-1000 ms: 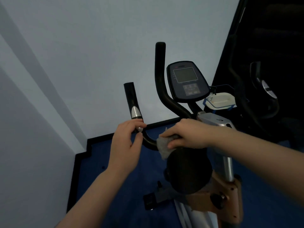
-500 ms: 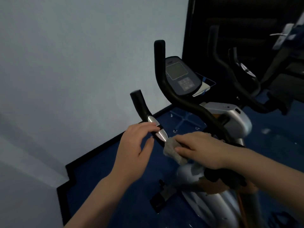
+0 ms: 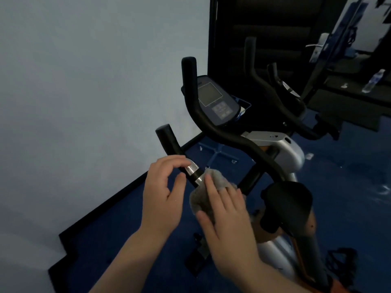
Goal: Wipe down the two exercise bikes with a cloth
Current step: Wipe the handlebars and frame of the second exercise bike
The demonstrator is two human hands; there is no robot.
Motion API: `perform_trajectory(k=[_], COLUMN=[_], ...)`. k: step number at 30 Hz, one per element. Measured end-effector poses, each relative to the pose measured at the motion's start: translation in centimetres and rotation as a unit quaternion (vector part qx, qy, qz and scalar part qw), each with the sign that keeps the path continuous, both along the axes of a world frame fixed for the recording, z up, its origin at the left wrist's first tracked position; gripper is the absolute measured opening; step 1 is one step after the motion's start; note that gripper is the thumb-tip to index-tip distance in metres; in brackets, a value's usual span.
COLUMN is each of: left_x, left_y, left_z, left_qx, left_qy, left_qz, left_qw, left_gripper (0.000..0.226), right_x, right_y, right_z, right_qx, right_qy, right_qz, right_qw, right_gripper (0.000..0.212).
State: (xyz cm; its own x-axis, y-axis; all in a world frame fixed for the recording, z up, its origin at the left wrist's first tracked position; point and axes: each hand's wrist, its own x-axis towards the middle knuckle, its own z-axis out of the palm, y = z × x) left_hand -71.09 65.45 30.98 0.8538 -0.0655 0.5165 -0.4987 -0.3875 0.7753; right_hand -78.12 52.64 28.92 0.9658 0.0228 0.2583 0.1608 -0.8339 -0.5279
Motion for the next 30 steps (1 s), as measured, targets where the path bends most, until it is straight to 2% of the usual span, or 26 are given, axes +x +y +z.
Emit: perform_trajectory(k=[2, 4, 5, 7, 9, 13, 17, 18, 20, 21, 25, 27, 30], left_x=[0.4, 0.8, 1.1, 1.7, 2.1, 2.3, 2.6, 2.9, 3.6, 4.0, 4.9, 4.9, 5.6], left_y=[-0.1, -0.1, 0.0, 0.2, 0.2, -0.1, 0.9, 1.2, 1.8, 2.0, 2.8, 3.9, 5.4], left_z=[0.4, 0.9, 1.2, 1.6, 1.8, 1.8, 1.6, 1.6, 1.8, 1.9, 2.0, 2.1, 2.7], left_qx=[-0.005, -0.003, -0.001, -0.001, -0.005, -0.013, -0.017, -0.013, -0.003, -0.002, 0.003, 0.021, 0.053], left_qy=[-0.006, -0.016, -0.020, -0.023, -0.025, -0.044, -0.031, -0.031, -0.033, -0.034, -0.030, -0.025, -0.015], left_qz=[0.025, 0.047, 0.059, 0.089, 0.108, 0.114, 0.104, 0.099, 0.087, 0.081, 0.039, -0.004, -0.051], left_qw=[1.000, 0.999, 0.998, 0.996, 0.994, 0.992, 0.994, 0.994, 0.996, 0.996, 0.999, 0.999, 0.997], left_gripper=[0.024, 0.024, 0.024, 0.025, 0.029, 0.038, 0.043, 0.043, 0.041, 0.039, 0.033, 0.035, 0.035], right_x=[1.0, 1.9, 2.1, 2.2, 3.4, 7.0, 5.7, 5.8, 7.7, 9.0, 11.5, 10.5, 11.2], right_y=[0.1, -1.2, -1.8, -1.7, -0.4, 1.0, -0.8, -1.0, -0.3, 0.5, 3.0, 2.8, 2.6], right_z=[0.4, 1.0, 1.1, 1.1, 1.2, 2.1, 1.5, 1.4, 1.8, 2.2, 3.3, 3.0, 3.9], right_qx=[0.077, 0.172, 0.179, 0.097, 0.026, 0.015, -0.029, -0.040, -0.034, -0.023, 0.041, 0.056, 0.110], right_qy=[-0.017, -0.009, 0.001, 0.023, 0.007, 0.047, 0.040, 0.041, 0.040, 0.038, 0.041, 0.022, 0.078], right_qz=[0.003, -0.036, -0.052, -0.063, -0.053, -0.011, 0.004, 0.004, 0.006, 0.007, -0.026, -0.036, -0.048], right_qw=[0.997, 0.984, 0.983, 0.993, 0.998, 0.999, 0.999, 0.998, 0.999, 0.999, 0.998, 0.998, 0.990], right_gripper=[0.059, 0.052, 0.052, 0.054, 0.056, 0.047, 0.058, 0.050, 0.025, 0.021, 0.049, 0.049, 0.047])
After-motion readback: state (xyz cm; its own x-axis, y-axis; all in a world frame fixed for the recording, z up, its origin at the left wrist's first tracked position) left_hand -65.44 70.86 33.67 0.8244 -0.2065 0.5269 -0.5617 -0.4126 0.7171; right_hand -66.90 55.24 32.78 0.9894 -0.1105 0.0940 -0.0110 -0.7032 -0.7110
